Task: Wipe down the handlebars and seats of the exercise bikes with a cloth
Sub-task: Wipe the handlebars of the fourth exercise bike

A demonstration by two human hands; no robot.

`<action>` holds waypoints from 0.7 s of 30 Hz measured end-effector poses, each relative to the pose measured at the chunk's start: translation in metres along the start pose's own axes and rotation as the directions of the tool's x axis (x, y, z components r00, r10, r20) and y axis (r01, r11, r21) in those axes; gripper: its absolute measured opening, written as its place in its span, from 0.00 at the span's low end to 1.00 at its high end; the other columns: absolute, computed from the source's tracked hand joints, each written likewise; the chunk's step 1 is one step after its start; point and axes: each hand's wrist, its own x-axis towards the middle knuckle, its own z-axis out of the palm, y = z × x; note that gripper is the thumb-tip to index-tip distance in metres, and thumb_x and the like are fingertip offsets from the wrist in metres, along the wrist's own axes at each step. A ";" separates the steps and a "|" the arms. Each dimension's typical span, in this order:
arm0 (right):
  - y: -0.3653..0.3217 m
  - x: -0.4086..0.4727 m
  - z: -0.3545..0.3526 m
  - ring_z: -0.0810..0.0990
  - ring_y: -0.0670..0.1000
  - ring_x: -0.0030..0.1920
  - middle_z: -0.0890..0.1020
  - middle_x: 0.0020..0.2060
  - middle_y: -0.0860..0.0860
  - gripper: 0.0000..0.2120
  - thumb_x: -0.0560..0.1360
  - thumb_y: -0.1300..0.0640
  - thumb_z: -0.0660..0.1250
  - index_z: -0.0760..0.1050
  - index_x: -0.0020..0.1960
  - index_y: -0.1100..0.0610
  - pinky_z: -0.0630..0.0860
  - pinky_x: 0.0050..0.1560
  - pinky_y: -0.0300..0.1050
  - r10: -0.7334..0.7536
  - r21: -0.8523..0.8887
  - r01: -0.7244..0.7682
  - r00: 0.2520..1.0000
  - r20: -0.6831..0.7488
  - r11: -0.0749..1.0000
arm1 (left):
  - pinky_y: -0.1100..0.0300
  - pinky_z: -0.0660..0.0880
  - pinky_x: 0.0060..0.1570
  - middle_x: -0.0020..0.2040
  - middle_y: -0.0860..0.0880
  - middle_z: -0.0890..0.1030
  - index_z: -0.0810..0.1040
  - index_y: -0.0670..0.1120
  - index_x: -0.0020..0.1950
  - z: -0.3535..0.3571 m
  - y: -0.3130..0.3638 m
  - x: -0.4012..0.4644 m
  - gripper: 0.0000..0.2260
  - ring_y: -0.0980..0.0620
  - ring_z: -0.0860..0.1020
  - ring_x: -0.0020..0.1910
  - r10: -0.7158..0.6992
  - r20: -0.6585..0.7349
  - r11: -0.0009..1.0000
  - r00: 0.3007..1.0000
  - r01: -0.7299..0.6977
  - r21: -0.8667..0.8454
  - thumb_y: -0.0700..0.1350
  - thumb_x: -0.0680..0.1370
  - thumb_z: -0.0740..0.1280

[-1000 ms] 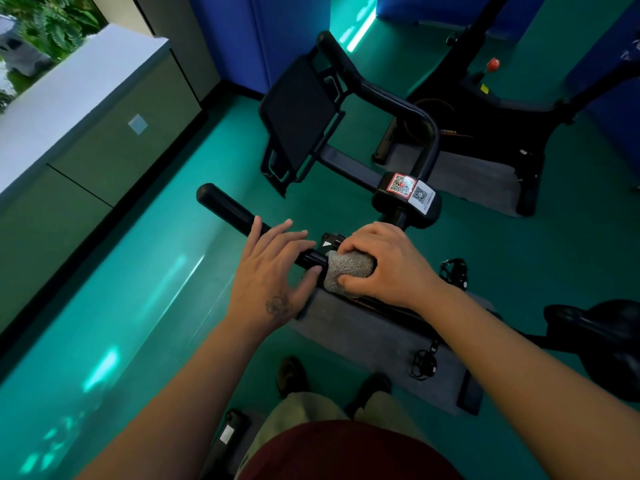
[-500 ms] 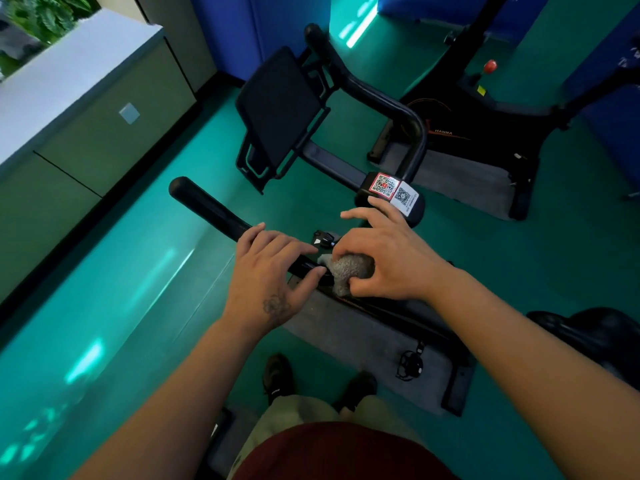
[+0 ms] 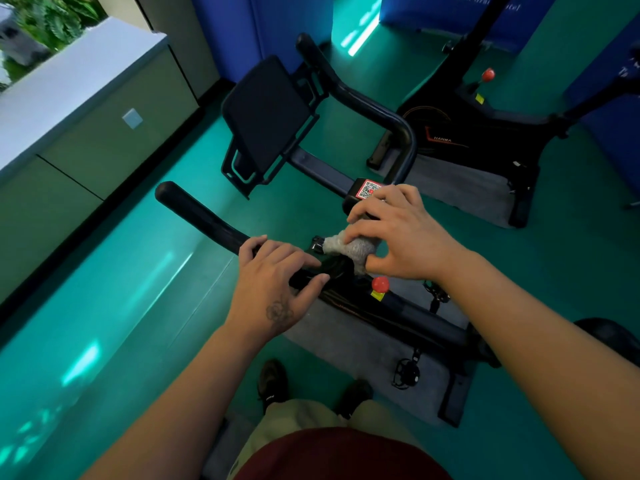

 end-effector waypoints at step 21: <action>0.006 -0.033 0.015 0.74 0.49 0.61 0.80 0.53 0.39 0.19 0.68 0.53 0.75 0.81 0.59 0.46 0.64 0.66 0.53 0.259 0.387 -0.138 0.924 -0.281 0.912 | 0.52 0.76 0.59 0.54 0.58 0.82 0.82 0.52 0.62 0.008 0.027 0.025 0.14 0.55 0.79 0.56 -0.056 0.011 0.971 0.998 0.057 -0.232 0.57 0.80 0.72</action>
